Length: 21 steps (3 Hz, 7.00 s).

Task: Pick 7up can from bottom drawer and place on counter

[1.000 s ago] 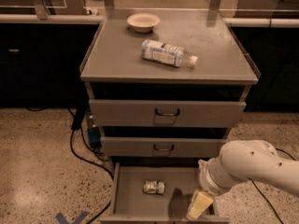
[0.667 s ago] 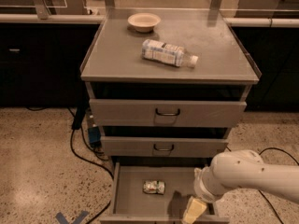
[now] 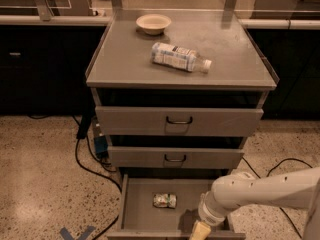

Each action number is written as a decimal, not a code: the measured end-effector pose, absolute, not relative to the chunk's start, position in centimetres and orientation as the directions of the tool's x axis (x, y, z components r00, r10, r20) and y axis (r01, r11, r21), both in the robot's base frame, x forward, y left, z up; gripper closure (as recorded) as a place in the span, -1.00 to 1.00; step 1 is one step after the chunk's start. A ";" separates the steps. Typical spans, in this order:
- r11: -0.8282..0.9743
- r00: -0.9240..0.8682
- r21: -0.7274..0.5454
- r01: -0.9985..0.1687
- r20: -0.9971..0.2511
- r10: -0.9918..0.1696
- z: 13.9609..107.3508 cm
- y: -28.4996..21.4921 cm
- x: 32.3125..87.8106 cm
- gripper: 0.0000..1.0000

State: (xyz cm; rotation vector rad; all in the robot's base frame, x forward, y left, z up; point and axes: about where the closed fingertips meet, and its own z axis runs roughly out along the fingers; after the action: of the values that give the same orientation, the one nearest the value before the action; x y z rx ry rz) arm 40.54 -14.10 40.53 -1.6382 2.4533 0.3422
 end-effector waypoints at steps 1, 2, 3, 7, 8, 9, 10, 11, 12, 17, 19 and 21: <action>0.368 -0.380 0.096 -0.925 -0.273 -0.884 40.2 -14.0 40.6 -1.00; 0.360 -0.374 0.101 -0.927 -0.301 -0.877 38.8 -13.6 41.2 -1.00; 0.329 -0.343 0.098 -0.939 -0.339 -0.876 36.0 -12.8 43.0 -1.00; 0.250 -0.314 0.204 -0.947 -0.402 -0.860 23.7 -7.1 47.5 -1.00; 0.226 -0.295 0.209 -0.951 -0.413 -0.861 23.0 -6.2 48.2 -1.00; 0.165 -0.250 0.219 -0.962 -0.450 -0.858 21.1 -3.6 50.0 -1.00; 0.088 -0.196 0.229 -0.969 -0.506 -0.840 17.5 0.4 52.8 -1.00; 0.087 -0.196 0.229 -0.970 -0.510 -0.838 17.2 0.4 52.9 -1.00; 0.079 -0.179 0.212 -0.974 -0.507 -0.843 16.6 0.4 54.3 -1.00; 0.136 -0.220 0.229 -0.964 -0.392 -0.893 12.1 -1.7 55.6 -1.00; 0.139 -0.224 0.235 -0.962 -0.392 -0.892 11.9 -1.8 55.5 -0.11; 0.139 -0.224 0.235 -0.962 -0.392 -0.892 11.9 -1.8 55.5 0.85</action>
Offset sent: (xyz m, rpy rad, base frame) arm 0.0134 0.0076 -0.0309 0.0674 -0.0167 0.0080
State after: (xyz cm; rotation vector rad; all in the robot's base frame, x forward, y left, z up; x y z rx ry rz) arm 55.50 -1.79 11.86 -1.8491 2.2460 0.6632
